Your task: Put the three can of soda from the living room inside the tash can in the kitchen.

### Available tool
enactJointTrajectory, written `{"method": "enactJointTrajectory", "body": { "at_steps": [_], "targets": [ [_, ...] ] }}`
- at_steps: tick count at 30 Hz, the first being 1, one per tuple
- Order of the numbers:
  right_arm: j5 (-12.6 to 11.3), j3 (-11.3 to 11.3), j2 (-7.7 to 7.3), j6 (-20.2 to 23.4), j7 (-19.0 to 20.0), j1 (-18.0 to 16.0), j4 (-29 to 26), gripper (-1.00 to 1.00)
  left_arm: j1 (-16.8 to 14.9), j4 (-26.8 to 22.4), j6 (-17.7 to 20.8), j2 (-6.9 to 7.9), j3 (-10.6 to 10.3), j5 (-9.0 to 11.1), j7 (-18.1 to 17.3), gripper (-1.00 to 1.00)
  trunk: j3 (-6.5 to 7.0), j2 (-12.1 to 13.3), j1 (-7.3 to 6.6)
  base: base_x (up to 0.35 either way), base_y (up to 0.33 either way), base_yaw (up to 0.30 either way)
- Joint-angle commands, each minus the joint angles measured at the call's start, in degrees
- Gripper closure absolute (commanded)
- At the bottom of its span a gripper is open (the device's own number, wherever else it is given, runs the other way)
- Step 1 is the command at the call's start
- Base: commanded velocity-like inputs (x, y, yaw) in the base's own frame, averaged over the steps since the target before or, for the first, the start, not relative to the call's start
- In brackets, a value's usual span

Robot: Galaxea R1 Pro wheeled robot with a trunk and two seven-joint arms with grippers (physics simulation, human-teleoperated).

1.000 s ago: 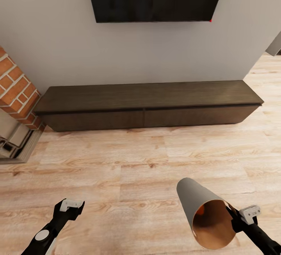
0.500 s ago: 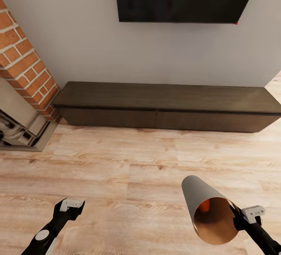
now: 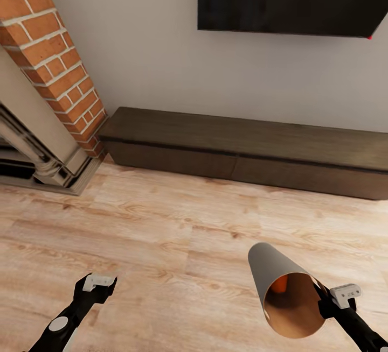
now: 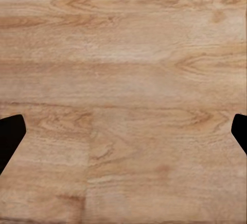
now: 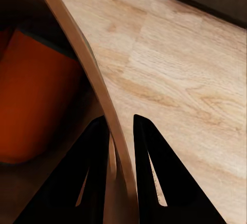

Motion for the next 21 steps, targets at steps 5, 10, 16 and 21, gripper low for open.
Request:
{"method": "enactJointTrajectory", "body": {
  "at_steps": [5,10,16,21],
  "targets": [
    [-0.71,-0.06,0.13,0.12,0.61,-0.02,-0.09,1.0,0.0,0.22,0.0,0.0,0.0,0.0,0.0,-1.0,0.0,0.0,0.0,0.0,0.0,0.252],
    [-0.72,-0.06,0.19,0.09,0.61,-0.02,-0.07,1.0,0.0,0.36,0.0,0.0,-0.03,-0.26,0.0,-1.0,0.0,0.0,0.0,0.0,0.0,0.252],
    [-0.67,-0.06,0.24,0.06,0.66,-0.02,-0.02,1.0,0.0,0.43,0.0,0.0,-0.07,-0.44,0.0,-1.0,0.0,0.0,0.0,0.0,0.0,0.252],
    [-0.64,-0.06,0.27,0.04,0.67,-0.02,0.05,1.0,0.0,0.46,0.0,0.0,-0.09,-0.62,0.0,-1.0,0.0,0.0,0.0,0.0,0.0,0.252]
  ]
}}
